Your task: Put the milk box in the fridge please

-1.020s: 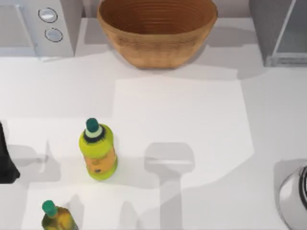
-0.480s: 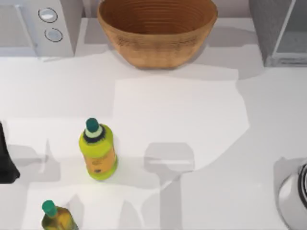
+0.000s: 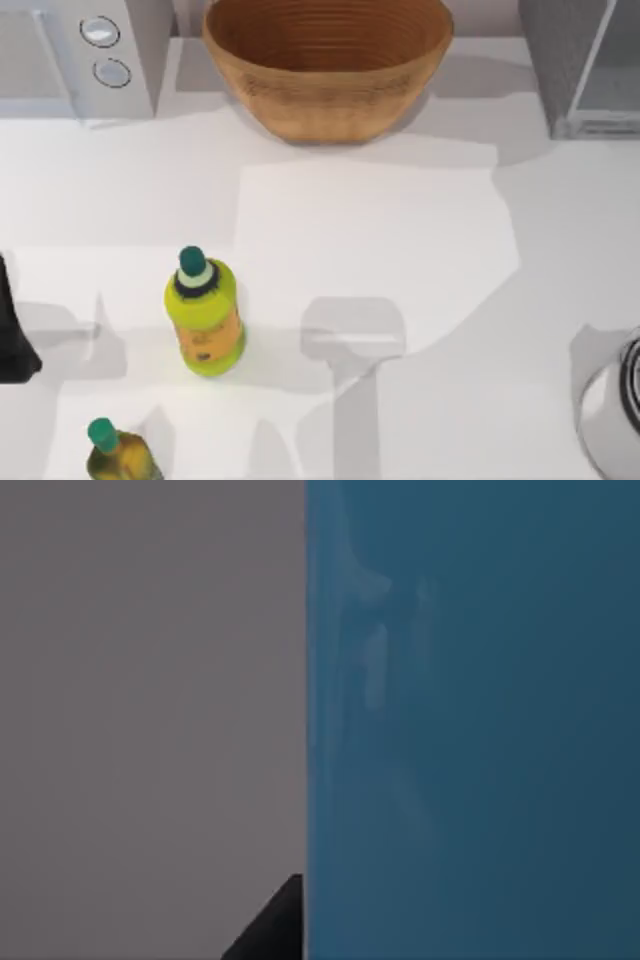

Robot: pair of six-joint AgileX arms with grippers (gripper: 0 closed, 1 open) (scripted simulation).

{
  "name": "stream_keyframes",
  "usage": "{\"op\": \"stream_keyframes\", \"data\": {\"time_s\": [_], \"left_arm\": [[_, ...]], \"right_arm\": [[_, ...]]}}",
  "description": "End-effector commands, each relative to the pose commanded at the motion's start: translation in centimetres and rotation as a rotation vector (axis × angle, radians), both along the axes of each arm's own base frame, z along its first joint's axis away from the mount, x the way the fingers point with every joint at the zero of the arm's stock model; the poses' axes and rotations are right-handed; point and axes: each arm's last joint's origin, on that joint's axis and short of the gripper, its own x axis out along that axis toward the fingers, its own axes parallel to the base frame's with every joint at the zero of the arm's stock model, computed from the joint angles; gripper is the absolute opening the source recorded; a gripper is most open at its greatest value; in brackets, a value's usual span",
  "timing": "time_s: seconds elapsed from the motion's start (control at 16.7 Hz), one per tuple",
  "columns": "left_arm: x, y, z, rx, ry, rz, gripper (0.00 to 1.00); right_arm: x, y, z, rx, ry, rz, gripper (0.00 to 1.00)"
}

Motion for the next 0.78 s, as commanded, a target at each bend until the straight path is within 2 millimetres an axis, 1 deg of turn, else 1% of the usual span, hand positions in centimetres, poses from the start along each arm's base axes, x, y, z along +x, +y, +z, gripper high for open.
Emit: {"op": "stream_keyframes", "data": {"time_s": [0.42, 0.48, 0.78], "left_arm": [[0.00, 0.00, 0.00, 0.000, 0.000, 0.000, 1.00], [0.00, 0.00, 0.00, 0.000, 0.000, 0.000, 1.00], [0.00, 0.00, 0.00, 0.000, 0.000, 0.000, 1.00]], "right_arm": [[0.00, 0.00, 0.00, 0.000, 0.000, 0.000, 0.98], [0.00, 0.00, 0.00, 0.000, 0.000, 0.000, 1.00], [0.00, 0.00, 0.00, 0.000, 0.000, 0.000, 1.00]]}}
